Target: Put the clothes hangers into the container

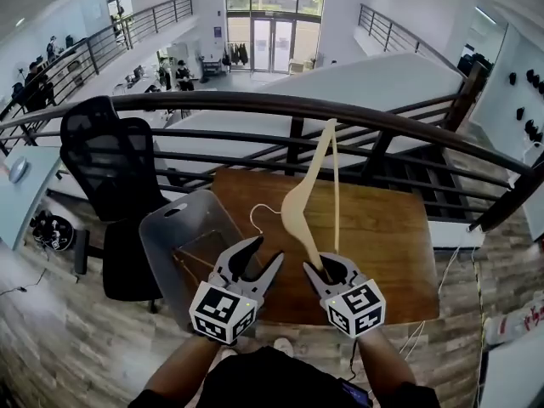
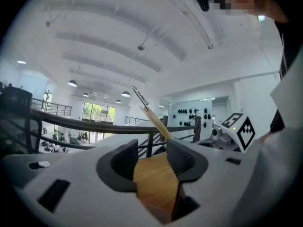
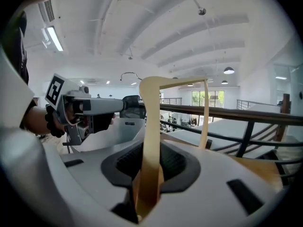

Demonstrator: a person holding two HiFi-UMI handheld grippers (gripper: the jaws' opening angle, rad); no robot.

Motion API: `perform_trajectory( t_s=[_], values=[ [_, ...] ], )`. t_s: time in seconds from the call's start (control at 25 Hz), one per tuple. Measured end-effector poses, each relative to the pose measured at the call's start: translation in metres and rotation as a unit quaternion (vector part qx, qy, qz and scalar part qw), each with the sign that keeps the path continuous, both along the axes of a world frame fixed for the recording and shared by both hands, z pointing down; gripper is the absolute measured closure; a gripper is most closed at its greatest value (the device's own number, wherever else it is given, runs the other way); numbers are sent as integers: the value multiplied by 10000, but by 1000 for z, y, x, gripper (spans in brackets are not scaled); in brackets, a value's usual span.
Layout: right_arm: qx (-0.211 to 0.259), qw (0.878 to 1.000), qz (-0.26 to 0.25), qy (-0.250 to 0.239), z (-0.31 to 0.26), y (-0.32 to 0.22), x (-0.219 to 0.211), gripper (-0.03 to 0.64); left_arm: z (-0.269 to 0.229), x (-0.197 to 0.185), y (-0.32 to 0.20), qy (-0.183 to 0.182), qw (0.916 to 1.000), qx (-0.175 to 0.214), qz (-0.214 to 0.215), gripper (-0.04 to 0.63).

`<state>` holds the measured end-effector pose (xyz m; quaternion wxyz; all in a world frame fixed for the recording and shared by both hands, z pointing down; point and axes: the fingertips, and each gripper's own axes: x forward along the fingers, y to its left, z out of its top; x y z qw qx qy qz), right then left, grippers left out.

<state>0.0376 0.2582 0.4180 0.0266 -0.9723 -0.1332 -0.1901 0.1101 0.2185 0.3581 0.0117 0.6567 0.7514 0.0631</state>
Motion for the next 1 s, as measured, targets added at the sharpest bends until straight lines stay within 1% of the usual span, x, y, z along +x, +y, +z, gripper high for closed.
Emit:
perform_trajectory(
  t_s=[0.16, 0.2, 0.24, 0.36, 0.44, 0.52, 0.64, 0.76, 0.84, 0.92, 1.0],
  values=[
    [168, 9986, -495, 78, -6, -28, 36, 531, 3, 36, -34, 119, 9992, 51, -379, 409],
    [215, 9977, -640, 63, -7, -35, 44, 531, 5, 46, -44, 148, 9986, 84, -508, 423],
    [247, 9966, -787, 25, -8, -42, 53, 531, 7, 55, -53, 178, 9977, 121, -639, 442],
    [237, 9919, -1232, -203, -5, -61, 76, 531, 18, 79, -83, 266, 9937, 263, -1060, 448],
    [192, 9868, -1555, -412, -1, -74, 88, 531, 27, 94, -104, 184, 9900, 341, -1354, 448],
    [243, 9800, -1894, -562, 2, -86, 99, 531, 37, 110, -123, 45, 9857, 431, -1629, 448],
    [376, 9681, -2352, -774, 5, -98, 113, 531, 48, 136, -150, 49, 9777, 555, -2026, 448],
    [124, 9534, -2738, -1257, 18, -106, 118, 531, 58, 159, -183, -39, 9667, 616, -2484, 448],
    [20, 9391, -3055, -1575, 27, -117, 116, 531, 64, 172, -207, -157, 9583, 624, -2785, 449],
    [-44, 9238, -3340, -1873, 35, -131, 112, 531, 71, 181, -227, -233, 9514, 662, -2999, 451],
    [-306, 9069, -3551, -2247, 48, -140, 108, 531, 77, 188, -243, -313, 9461, 705, -3146, 451]
  ],
)
